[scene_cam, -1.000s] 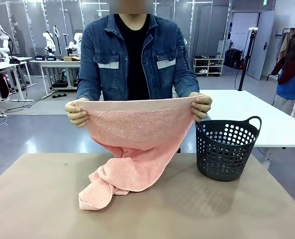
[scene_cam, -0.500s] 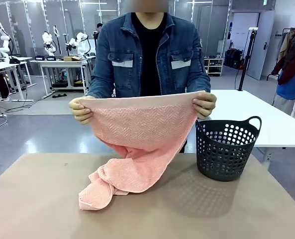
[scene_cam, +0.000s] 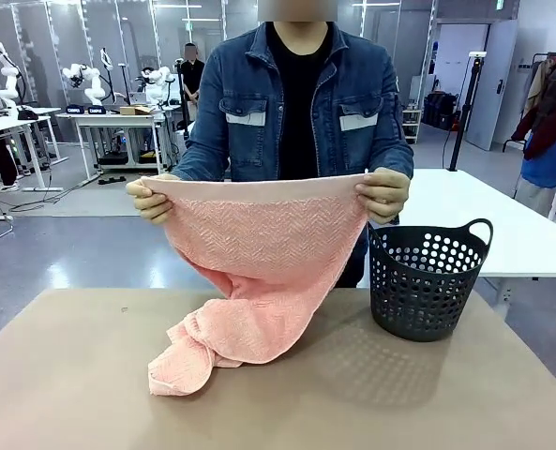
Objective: Fold the towel.
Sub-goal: Grab the top end of the 100 cm Hotel Towel extended by the human.
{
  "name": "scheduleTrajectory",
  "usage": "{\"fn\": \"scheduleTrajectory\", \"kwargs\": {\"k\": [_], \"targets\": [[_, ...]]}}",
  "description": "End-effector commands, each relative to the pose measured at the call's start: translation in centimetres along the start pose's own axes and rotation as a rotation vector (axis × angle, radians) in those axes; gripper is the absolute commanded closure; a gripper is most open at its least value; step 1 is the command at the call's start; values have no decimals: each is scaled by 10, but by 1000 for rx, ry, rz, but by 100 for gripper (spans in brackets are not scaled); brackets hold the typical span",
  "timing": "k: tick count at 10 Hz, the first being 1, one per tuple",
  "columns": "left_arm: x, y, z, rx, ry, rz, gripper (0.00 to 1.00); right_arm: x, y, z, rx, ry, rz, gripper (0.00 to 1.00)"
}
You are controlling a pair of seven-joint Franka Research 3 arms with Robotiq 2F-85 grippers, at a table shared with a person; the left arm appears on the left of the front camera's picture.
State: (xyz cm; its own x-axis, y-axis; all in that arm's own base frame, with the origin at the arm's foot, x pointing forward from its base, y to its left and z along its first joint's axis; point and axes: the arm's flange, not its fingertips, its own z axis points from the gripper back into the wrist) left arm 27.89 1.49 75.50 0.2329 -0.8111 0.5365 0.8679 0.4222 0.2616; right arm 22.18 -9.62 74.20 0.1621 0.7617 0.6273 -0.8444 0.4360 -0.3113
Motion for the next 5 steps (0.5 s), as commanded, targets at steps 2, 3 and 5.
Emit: {"fn": "scheduleTrajectory", "kwargs": {"k": [2, 3, 5], "targets": [[12, -22, -38, 74, -34, -69, 0, 25, 24, -33, -23, 50, 108, 0], [15, -23, -41, 65, -31, -63, 0, 30, 27, -38, -4, 52, 123, 0], [16, -20, -41, 20, -66, -18, 0, 33, 25, -41, -4, 42, 118, 0]]}}
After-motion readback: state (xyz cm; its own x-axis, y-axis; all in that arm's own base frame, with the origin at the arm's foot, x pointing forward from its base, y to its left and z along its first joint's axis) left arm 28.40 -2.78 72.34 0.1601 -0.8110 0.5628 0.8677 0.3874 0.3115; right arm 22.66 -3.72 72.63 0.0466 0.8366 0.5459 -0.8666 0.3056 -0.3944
